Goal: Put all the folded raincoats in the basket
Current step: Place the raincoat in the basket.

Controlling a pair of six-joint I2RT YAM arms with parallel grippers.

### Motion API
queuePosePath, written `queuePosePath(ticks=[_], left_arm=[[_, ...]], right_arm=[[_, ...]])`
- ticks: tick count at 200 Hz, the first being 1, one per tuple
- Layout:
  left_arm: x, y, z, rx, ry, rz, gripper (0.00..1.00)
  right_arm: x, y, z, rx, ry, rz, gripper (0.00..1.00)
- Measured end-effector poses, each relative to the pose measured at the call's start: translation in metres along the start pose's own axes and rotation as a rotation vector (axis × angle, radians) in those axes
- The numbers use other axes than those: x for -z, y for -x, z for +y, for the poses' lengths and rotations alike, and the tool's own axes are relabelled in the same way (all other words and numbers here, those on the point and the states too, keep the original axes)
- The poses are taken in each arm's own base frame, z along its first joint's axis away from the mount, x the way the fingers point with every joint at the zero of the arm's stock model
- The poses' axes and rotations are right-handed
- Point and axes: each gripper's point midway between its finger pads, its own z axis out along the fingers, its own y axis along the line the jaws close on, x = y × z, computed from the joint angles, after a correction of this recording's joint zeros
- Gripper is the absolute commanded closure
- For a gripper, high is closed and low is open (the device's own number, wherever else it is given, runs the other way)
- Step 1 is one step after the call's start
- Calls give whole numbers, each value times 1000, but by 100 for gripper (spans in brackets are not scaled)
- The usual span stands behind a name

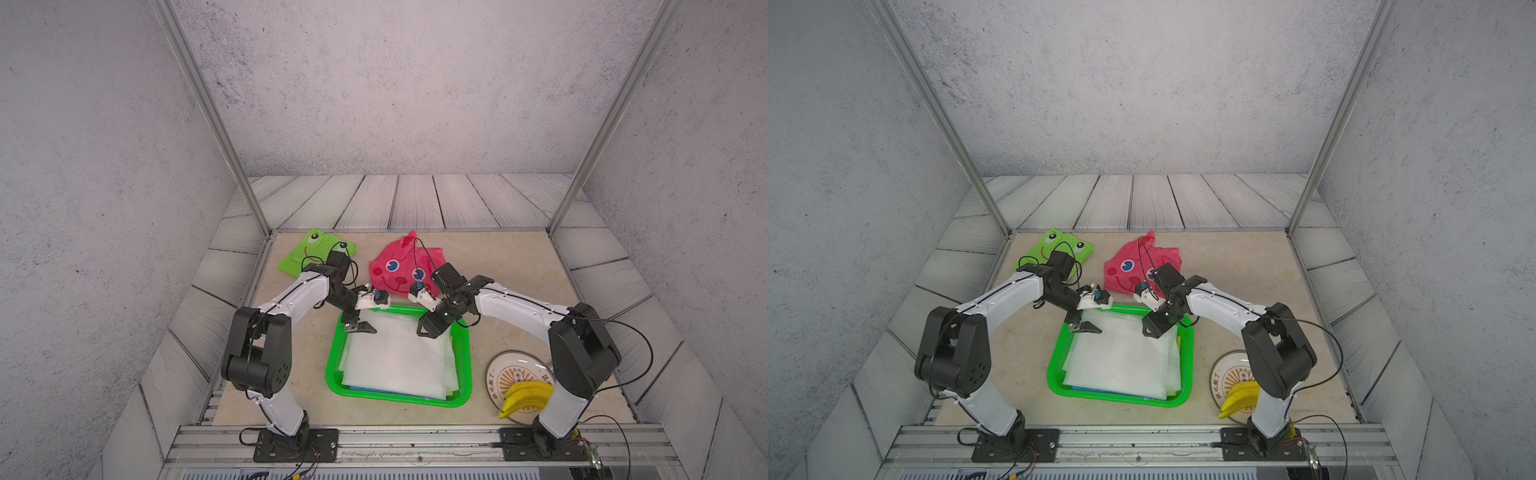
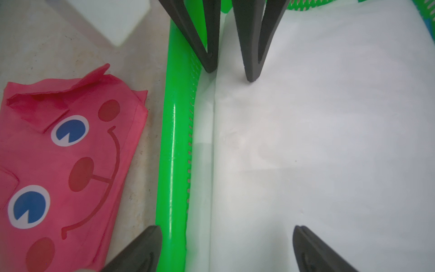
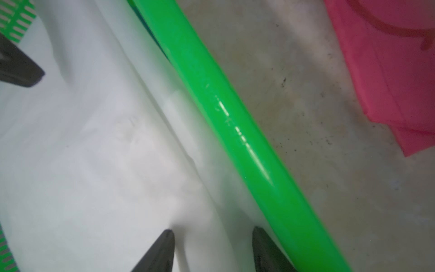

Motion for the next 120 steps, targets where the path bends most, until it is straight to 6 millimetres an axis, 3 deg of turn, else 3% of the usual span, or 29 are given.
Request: queuePosePath(ticks=[25,45,64,120], left_arm=[[-1,-9,-3,22,-8,46,10],[-9,-33,-28,90,-72,128,10],[-13,-39,-45,120,-119,145,9],[-12,-53,-54,175,-130,222,9]], right_arm=[[4,7,-7,-53,-46,-15,43],[6,10,-8,-86,-56,-26,44],[8,12,-8,-111,-56,-39,45],[39,27,-1,-115,-76,-124,41]])
